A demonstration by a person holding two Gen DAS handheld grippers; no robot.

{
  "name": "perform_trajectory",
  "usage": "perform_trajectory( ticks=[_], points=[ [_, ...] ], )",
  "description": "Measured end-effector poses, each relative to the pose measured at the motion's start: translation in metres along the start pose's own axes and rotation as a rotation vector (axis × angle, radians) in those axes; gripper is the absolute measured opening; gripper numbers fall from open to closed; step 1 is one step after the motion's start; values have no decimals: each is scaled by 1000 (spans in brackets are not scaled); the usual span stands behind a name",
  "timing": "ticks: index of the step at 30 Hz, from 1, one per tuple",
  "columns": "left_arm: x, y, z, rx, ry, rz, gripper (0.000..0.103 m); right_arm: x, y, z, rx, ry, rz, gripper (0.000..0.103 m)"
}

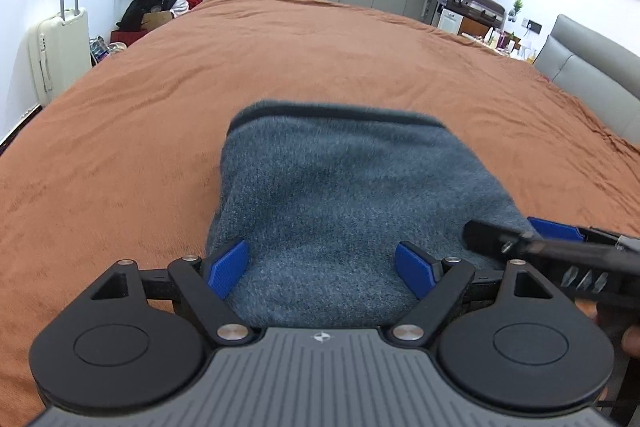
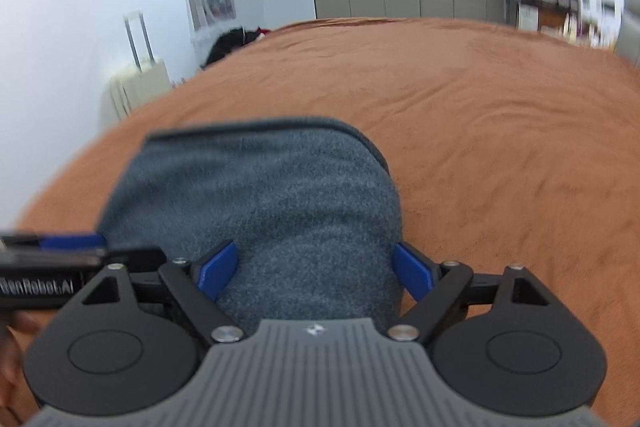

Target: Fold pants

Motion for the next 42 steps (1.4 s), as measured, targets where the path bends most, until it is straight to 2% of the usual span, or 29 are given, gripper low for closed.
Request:
perform_trajectory(
  ticks=[4, 9, 15, 19, 22, 24, 29, 33, 42],
  points=[
    [6, -6, 2, 23, -9, 9, 98, 15, -2, -20, 40, 121, 33, 86],
    [13, -16, 9, 75, -1, 27, 98, 31, -9, -30, 80, 142, 32, 98],
    [19, -21, 33, 56, -76, 65, 98, 40, -6, -39, 122, 134, 74, 98],
    [20, -15, 54, -25, -152, 117, 98, 35, 0, -49, 159, 123, 110, 98],
    [21, -11, 74, -62, -241, 117, 98, 32, 9, -60, 205, 125, 139, 98],
    [21, -8, 86, -91, -304, 112, 98, 30, 17, -69, 228, 153, 164, 98],
    [18, 14, 103, -228, -442, 136, 98, 22, 41, -90, 327, 291, 251, 98],
    [14, 36, 104, -213, -451, 174, 98, 15, 58, -95, 410, 411, 304, 98],
    [9, 65, 110, -386, -534, 198, 103, -7, 95, -75, 542, 434, 427, 98]
  ],
)
Point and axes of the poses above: each gripper's, at about its wrist camera, not at the fingertips, and y roughly the way its jaws point, z to its left, x to its top, the point moved 5 cm from there along y, roughly the way its jaws point, and after that the axes turned 12 degrees about -x, right-handed, at the moved point
